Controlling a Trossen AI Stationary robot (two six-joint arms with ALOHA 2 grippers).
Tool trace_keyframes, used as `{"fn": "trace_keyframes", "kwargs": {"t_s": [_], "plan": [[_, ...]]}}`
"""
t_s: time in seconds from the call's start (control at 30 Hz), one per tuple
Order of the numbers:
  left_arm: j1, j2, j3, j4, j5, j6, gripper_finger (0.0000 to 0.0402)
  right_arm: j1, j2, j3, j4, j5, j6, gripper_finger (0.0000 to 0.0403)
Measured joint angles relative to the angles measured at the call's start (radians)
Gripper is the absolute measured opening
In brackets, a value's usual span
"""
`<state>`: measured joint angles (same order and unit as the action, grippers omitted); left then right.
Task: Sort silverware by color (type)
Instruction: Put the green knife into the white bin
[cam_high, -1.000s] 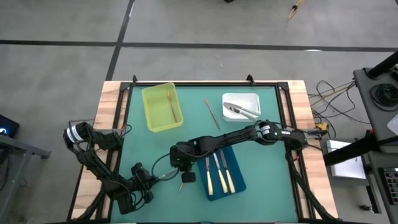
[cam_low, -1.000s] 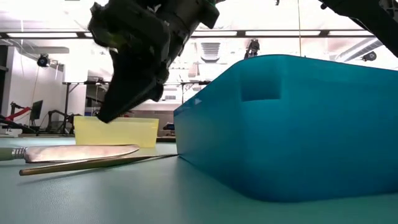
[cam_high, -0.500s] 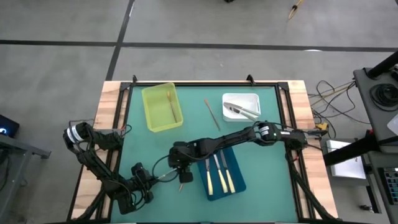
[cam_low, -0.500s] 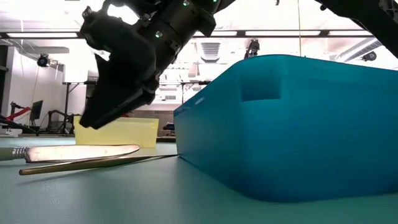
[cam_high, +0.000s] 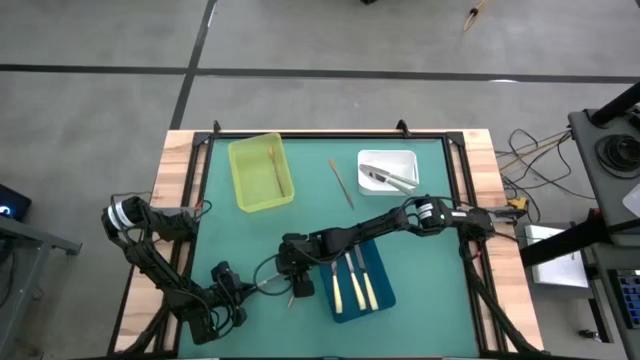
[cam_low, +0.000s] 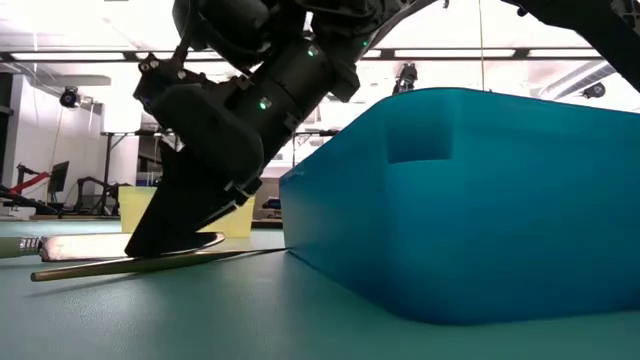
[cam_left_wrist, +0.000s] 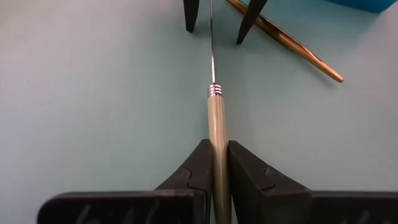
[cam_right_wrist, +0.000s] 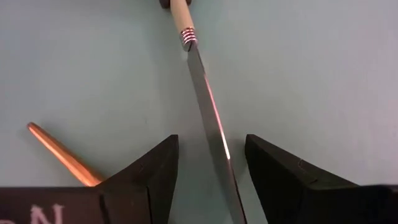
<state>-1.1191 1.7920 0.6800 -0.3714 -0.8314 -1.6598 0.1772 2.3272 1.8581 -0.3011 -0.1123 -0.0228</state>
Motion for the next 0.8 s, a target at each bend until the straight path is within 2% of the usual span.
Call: {"fn": "trace_keyframes", "kwargs": {"t_s": [0.17,0.43,0.6,0.8], "plan": [[0.0,0.0,0.0,0.002,-0.002,0.0,0.0017,0.0,0.001,-0.016,0.025,0.003,-0.012,0.0155],[0.001,0.003,0.013,-0.01,-0.001,0.02,0.0016,-0.005,0.004,-0.017,0.029,-0.005,-0.064,0.0026],[0.003,0.005,0.052,-0.054,0.013,0.035,0.0021,-0.005,0.005,-0.006,0.018,-0.011,-0.097,0.0011],[0.003,0.008,0.112,-0.143,0.053,0.036,0.0083,-0.004,0.007,0.022,0.015,0.005,-0.106,0.0009]]}}
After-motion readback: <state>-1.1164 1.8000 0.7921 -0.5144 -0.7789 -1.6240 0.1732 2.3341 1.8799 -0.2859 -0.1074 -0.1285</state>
